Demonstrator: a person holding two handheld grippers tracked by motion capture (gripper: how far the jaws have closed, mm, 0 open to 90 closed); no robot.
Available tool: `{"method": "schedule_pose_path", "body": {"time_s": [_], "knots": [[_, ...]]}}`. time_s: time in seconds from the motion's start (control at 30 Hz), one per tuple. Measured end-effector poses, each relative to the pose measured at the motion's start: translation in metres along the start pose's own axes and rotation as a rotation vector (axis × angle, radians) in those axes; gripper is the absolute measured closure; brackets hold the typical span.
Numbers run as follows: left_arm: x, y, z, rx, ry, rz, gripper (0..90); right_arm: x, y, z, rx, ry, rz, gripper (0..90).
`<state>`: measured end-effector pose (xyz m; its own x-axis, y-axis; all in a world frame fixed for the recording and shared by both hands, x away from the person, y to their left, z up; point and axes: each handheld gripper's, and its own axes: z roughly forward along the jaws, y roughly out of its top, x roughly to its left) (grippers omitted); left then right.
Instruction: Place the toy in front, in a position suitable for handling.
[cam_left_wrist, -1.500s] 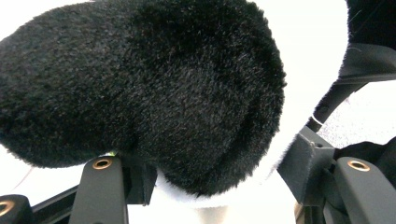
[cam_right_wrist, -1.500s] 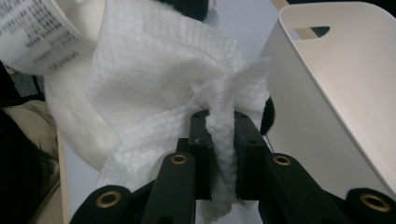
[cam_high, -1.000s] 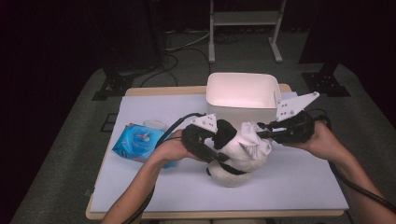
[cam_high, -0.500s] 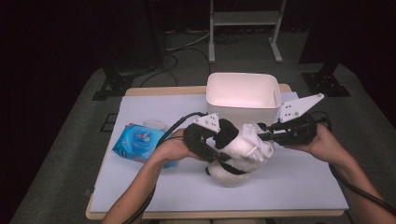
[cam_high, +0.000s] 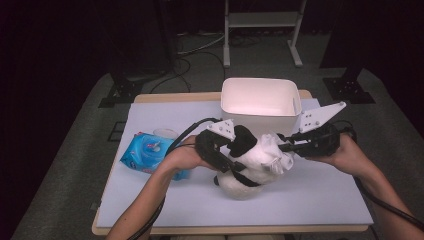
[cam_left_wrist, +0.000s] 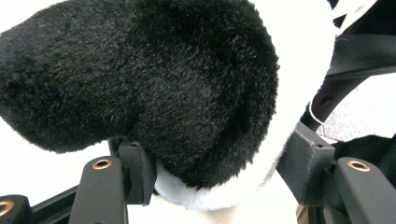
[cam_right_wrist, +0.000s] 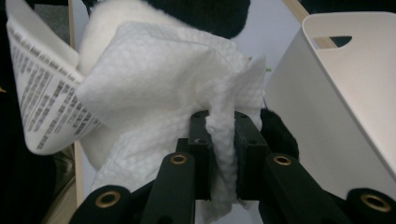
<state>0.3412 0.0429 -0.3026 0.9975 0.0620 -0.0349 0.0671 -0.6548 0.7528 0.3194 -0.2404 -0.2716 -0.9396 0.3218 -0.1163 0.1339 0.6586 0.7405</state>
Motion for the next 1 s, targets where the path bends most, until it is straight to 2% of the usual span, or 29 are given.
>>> {"method": "schedule_pose_path", "body": {"time_s": [0.1, 0.23, 0.37, 0.53, 0.77, 0.87, 1.0], "knots": [[-0.002, 0.006, 0.006, 0.021, 0.000, 0.019, 37.6, 0.002, 0.009, 0.001, -0.021, 0.012, -0.014, 78.9], [-0.002, 0.008, 0.009, 0.015, 0.003, 0.021, 37.7, 0.003, 0.016, 0.002, -0.018, 0.016, -0.027, 78.9], [-0.001, 0.006, 0.006, 0.004, 0.010, 0.016, 38.1, 0.000, 0.011, 0.000, -0.031, 0.019, -0.003, 78.9], [-0.001, 0.006, 0.002, 0.014, 0.016, 0.009, 38.5, -0.001, -0.003, 0.003, -0.008, 0.017, 0.024, 78.9], [-0.004, 0.016, 0.011, 0.033, 0.011, 0.036, 38.6, 0.002, 0.010, 0.002, -0.041, 0.015, -0.006, 78.9], [-0.001, 0.016, 0.010, 0.023, 0.021, 0.022, 39.1, 0.003, 0.013, 0.002, -0.034, -0.005, -0.019, 79.0], [0.000, 0.014, 0.006, 0.025, 0.035, 0.015, 39.3, 0.001, 0.009, -0.001, -0.043, 0.004, -0.004, 79.0]]}}
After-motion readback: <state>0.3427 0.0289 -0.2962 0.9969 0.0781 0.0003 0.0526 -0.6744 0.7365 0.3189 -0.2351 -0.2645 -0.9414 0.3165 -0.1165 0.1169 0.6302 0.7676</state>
